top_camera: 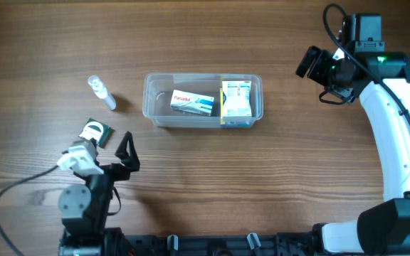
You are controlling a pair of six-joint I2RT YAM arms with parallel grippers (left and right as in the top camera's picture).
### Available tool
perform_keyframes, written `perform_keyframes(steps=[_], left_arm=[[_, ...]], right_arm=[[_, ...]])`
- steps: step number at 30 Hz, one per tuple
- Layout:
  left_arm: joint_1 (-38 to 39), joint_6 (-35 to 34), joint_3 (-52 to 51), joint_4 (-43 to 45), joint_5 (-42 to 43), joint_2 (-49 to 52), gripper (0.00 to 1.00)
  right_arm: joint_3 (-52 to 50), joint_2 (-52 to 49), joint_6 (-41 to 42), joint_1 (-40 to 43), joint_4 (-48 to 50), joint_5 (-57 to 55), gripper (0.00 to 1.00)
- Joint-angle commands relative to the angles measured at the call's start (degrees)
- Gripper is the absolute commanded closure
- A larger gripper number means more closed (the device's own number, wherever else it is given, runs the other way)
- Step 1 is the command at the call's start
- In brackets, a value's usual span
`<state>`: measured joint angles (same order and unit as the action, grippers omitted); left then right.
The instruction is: Pack container
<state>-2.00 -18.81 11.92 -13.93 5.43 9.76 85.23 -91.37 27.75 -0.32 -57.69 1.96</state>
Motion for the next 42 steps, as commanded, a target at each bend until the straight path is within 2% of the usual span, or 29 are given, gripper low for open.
perform_keyframes(steps=[1, 10, 15, 27, 30, 42], left_arm=[[-0.63, 0.57, 12.92, -5.49, -0.81, 11.32, 0.00], [-4.81, 7.63, 40.37, -27.04, -0.96, 39.50, 0.00], [-4.92, 9.42, 48.17, -33.29, -0.26, 49.07, 0.00], [-4.94, 9.68, 48.30, -37.29, 0.07, 52.50, 0.00], [-4.94, 12.92, 48.30, -38.40, -0.68, 52.52, 0.00], [-4.94, 12.85, 48.30, -38.45, -16.22, 53.92, 0.00]], right_arm=[[0.52, 1.16, 0.79, -0.04, 0.02, 0.72, 0.00], [0.52, 1.16, 0.76, -0.04, 0.02, 0.72, 0.00], [0.52, 1.16, 0.76, -0.04, 0.02, 0.72, 0.00], [0.52, 1.16, 0.76, -0.04, 0.02, 0.72, 0.00], [0.52, 1.16, 0.79, -0.04, 0.02, 0.72, 0.00], [0.52, 1.16, 0.76, -0.04, 0.04, 0.72, 0.00]])
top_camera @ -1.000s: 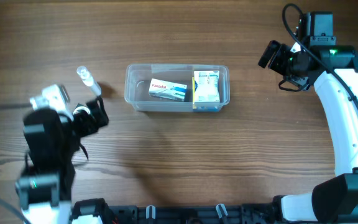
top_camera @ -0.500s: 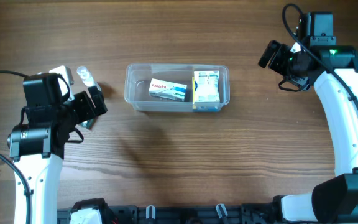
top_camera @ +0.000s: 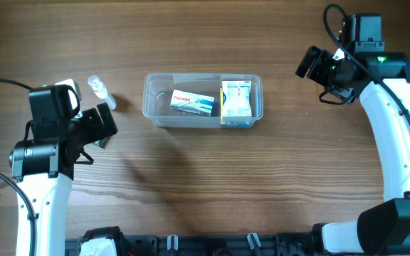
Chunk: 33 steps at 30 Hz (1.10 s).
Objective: Pack container
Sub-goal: 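Move the left gripper over the green Zam-Buk tin, then lower the left gripper and grasp the Zam-Buk tin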
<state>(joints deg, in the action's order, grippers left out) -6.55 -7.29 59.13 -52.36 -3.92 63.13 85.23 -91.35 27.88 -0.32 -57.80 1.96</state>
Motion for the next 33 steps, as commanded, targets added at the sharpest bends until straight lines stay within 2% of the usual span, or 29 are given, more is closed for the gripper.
perform_keyframes(steps=[1, 3, 8, 11, 18, 25, 33], left_arm=[[-0.39, 1.36, 1.09, 0.11, -8.17, 0.72, 0.00], [-0.39, 1.55, 1.09, 1.14, -10.29, 1.29, 0.00], [-0.39, 8.24, 1.09, 2.38, -10.08, 5.05, 0.00], [-0.39, 13.42, 1.09, 2.40, -10.05, 8.83, 0.01], [-0.39, 19.37, 1.09, 3.54, -9.46, 19.71, 0.00], [-0.39, 20.20, 1.09, 4.33, -9.35, 26.62, 0.00], [-0.46, 20.24, 1.09, 5.49, -8.55, 26.86, 0.00]], right_arm=[[0.52, 1.14, 0.66, -0.04, 0.13, 0.72, 0.00], [0.52, 1.14, 0.66, -0.04, 0.13, 0.72, 0.00], [0.52, 1.14, 0.68, -0.04, 0.13, 0.72, 0.00], [0.52, 1.14, 0.66, -0.04, 0.13, 0.72, 0.00], [0.52, 1.14, 0.66, -0.04, 0.13, 0.72, 0.00], [0.52, 1.14, 0.66, -0.04, 0.13, 0.72, 0.00], [0.52, 1.14, 0.63, -0.04, 0.13, 0.72, 0.00]])
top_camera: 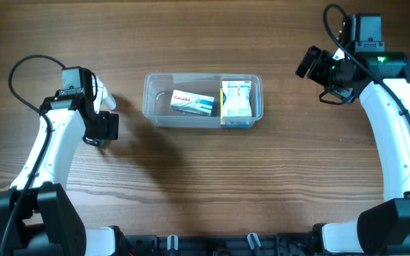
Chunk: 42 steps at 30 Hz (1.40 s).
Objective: Pack container
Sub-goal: 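Lower the left gripper and grasp the Zam-Buk tin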
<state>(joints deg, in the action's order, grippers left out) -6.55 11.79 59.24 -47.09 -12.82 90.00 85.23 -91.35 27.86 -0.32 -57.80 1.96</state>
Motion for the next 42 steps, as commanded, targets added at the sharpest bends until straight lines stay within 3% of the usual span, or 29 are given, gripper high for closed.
perform_keyframes(steps=[1, 13, 22, 35, 42], left_arm=[[-0.46, 1.14, 0.98, 0.22, 0.59, 0.00, 0.00], [-1.16, 1.09, 0.98, 0.28, 6.49, -0.11, 0.00], [-9.29, 1.14, 0.98, -1.11, 14.75, -0.09, 0.00], [-12.00, 9.70, 0.98, 2.62, 17.31, 0.85, 0.00], [-11.96, 13.57, 0.96, 3.21, 17.77, 6.60, 0.00]], right_arm=[[0.52, 1.14, 0.68, -0.04, 0.13, 0.72, 0.00], [0.52, 1.14, 0.70, -0.04, 0.13, 0.72, 0.00], [0.52, 1.14, 0.68, -0.04, 0.15, 0.72, 0.00], [0.52, 1.14, 0.70, -0.04, 0.15, 0.72, 0.00], [0.52, 1.14, 0.68, -0.04, 0.15, 0.72, 0.00]])
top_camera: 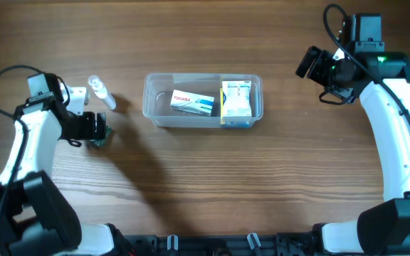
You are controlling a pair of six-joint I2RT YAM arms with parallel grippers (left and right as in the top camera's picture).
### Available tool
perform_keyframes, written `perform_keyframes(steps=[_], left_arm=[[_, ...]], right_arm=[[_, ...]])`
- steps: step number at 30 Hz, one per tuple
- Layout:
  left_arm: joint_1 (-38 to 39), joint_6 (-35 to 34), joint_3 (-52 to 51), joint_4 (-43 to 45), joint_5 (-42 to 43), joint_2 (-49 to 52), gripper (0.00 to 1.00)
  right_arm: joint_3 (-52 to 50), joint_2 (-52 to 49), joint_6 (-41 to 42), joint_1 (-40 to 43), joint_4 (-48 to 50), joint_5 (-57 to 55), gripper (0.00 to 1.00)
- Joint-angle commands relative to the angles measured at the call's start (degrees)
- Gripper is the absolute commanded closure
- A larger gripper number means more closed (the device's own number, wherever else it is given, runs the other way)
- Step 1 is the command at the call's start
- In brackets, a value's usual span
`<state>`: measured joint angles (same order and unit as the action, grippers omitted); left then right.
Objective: Pack container
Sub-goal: 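Lower the left gripper and grasp the Zam-Buk tin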
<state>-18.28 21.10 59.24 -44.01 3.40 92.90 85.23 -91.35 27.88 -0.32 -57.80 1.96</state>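
A clear plastic container (202, 99) lies at the table's middle. Inside it are a white and blue Panadol box (192, 103) and, at its right end, a second white box (236, 99). To the left, a small clear bottle (102, 93) lies on the wood. Below the bottle, my left gripper (91, 129) is down over a small dark green packet (103, 135), of which only an edge shows. How its jaws stand is hidden. My right gripper (307, 62) hangs well right of the container, holding nothing visible.
The left arm's cable loops at the far left edge. The right arm (397, 135) runs down the right side. Bare wood lies in front of the container.
My left arm has swung out to the left, and its gripper has moved from beside the bottle down and left onto the green packet. The right arm and the container's contents are unchanged.
My left arm was folded low at the front left, gripper open, near the green packet. Then it stood raised over the packet and bottle. Then it reached in beside the bottle. Now it sits on the packet. The right arm stayed still throughout.
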Motion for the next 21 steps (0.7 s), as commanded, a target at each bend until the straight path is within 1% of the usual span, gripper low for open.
perform_keyframes(steps=[1, 7, 11, 15, 18, 21], left_arm=[[-0.22, 4.24, 0.96, 0.42, 1.53, 4.50, 0.00], [-0.22, 4.46, 0.96, 3.08, 1.55, 7.45, 0.01], [-0.22, 9.44, 0.96, 3.45, 2.16, 8.00, 0.04], [-0.22, 13.07, 0.96, 3.61, 2.16, 8.37, 0.04], [-0.22, 15.21, 0.96, 3.82, 2.16, 8.50, 0.01], [-0.22, 16.26, 0.96, 4.07, 2.16, 8.94, 0.00]], right_arm=[[0.52, 1.14, 0.66, -0.04, 0.15, 0.72, 0.00], [0.52, 1.14, 0.66, -0.04, 0.15, 0.72, 0.00], [0.52, 1.14, 0.66, -0.04, 0.15, 0.72, 0.00], [0.52, 1.14, 0.66, -0.04, 0.15, 0.72, 0.00], [0.52, 1.14, 0.63, -0.04, 0.15, 0.72, 0.00], [0.52, 1.14, 0.63, -0.04, 0.15, 0.72, 0.00]])
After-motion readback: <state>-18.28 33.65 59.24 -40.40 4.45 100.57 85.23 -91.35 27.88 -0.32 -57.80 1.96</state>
